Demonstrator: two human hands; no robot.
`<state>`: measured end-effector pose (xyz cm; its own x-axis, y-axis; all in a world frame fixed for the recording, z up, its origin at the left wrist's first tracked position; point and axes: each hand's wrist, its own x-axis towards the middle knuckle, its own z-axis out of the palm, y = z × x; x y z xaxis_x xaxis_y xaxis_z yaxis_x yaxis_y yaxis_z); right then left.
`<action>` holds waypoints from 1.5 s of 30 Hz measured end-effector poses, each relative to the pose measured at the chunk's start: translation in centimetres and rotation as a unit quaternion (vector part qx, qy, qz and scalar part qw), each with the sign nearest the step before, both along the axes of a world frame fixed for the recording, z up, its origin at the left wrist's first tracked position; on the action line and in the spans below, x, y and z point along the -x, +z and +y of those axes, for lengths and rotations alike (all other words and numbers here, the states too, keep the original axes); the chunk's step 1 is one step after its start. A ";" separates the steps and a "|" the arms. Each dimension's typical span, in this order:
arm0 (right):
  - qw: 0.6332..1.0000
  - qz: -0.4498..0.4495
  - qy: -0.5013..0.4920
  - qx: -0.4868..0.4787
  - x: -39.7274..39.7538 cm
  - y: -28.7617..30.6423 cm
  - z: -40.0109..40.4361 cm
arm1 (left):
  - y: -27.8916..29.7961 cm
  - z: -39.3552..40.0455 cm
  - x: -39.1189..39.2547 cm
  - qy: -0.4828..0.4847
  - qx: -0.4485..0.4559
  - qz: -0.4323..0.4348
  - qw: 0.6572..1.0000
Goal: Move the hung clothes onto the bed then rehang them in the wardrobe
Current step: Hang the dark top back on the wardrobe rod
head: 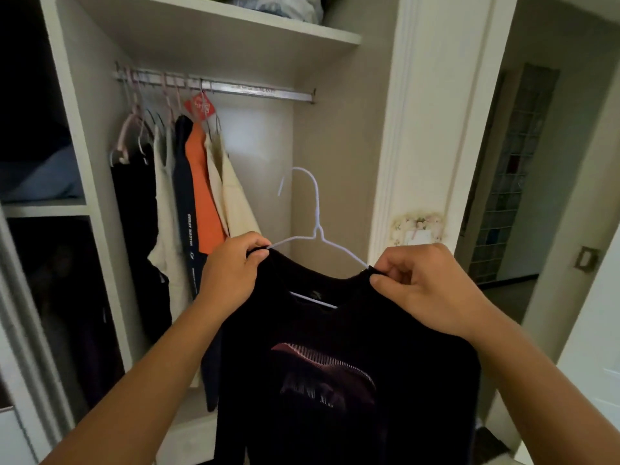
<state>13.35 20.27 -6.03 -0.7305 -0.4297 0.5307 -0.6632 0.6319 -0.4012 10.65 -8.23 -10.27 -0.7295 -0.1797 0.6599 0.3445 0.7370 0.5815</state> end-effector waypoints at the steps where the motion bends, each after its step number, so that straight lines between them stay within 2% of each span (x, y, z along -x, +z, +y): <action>1: 1.000 -0.009 0.003 0.024 0.8 0.3 -0.9 | 0.3 -0.7 1.1 0.004 0.006 -0.002 1.000; 5: 0.996 -0.022 -0.013 0.085 4.4 1.3 -3.9 | 1.2 -2.5 4.9 0.013 0.037 -0.039 0.998; 10: 0.995 0.009 -0.063 0.080 9.5 2.4 -5.6 | 1.7 -3.2 9.4 0.009 0.106 -0.106 0.989; 18: 0.994 0.033 -0.071 0.073 18.1 3.6 -8.8 | 2.9 -4.3 16.5 0.058 0.161 -0.119 0.978; 24: 0.994 0.075 -0.051 0.066 24.6 5.6 -13.6 | 5.1 -6.5 20.7 0.122 0.234 -0.069 0.962; 29: 0.993 0.086 -0.043 0.070 28.7 7.6 -17.8 | 6.7 -8.8 23.3 0.181 0.312 -0.008 0.932; 35: 0.990 0.090 -0.062 0.088 32.4 11.1 -22.9 | 8.0 -11.4 25.3 0.214 0.372 0.000 0.903; 45: 0.984 0.103 -0.067 0.131 36.3 15.5 -31.7 | 11.5 -13.8 26.3 0.239 0.360 0.056 0.900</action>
<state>-22.93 -11.43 9.49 -0.6371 -0.1664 0.7526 -0.6655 0.6113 -0.4282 -15.67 -22.05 1.18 -0.6045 0.0489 0.7951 -0.0845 0.9885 -0.1251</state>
